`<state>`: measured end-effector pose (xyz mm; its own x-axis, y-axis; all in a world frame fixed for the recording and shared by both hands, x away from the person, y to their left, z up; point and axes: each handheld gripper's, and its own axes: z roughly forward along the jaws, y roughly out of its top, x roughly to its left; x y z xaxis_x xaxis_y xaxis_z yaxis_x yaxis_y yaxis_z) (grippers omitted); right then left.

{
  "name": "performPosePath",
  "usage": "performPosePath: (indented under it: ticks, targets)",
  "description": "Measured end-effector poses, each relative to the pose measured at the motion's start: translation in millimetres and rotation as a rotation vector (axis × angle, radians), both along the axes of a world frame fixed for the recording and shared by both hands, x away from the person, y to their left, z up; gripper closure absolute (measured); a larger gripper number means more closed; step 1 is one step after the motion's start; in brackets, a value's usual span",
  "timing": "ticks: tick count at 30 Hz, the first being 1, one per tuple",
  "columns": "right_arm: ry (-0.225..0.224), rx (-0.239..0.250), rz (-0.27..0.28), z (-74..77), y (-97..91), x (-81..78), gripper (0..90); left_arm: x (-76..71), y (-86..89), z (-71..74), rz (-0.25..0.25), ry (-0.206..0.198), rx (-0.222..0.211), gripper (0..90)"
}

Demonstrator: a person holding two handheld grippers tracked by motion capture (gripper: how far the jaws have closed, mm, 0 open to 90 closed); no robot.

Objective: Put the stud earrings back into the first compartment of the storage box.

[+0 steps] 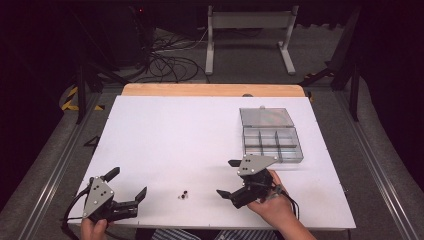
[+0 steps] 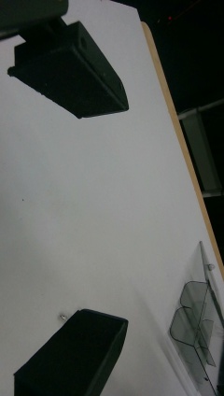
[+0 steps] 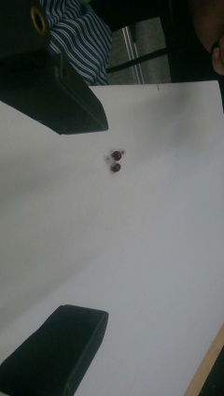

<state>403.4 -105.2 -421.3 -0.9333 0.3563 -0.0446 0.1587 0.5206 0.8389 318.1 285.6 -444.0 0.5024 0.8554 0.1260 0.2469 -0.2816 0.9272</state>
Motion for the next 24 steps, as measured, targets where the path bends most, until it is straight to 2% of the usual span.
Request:
performPosePath:
  ticks: [7, 24]
  targets:
    - [0.021, -0.005, 0.043, -3.0, 23.7, 3.2, 9.0, -0.4, 0.6, 0.2, 0.000, 0.000, -0.004, 1.7]
    - [0.054, -0.002, 0.129, -9.8, 63.6, 5.7, 10.4, 0.4, 0.7, -0.3, 0.007, 0.006, -0.004, 1.7]
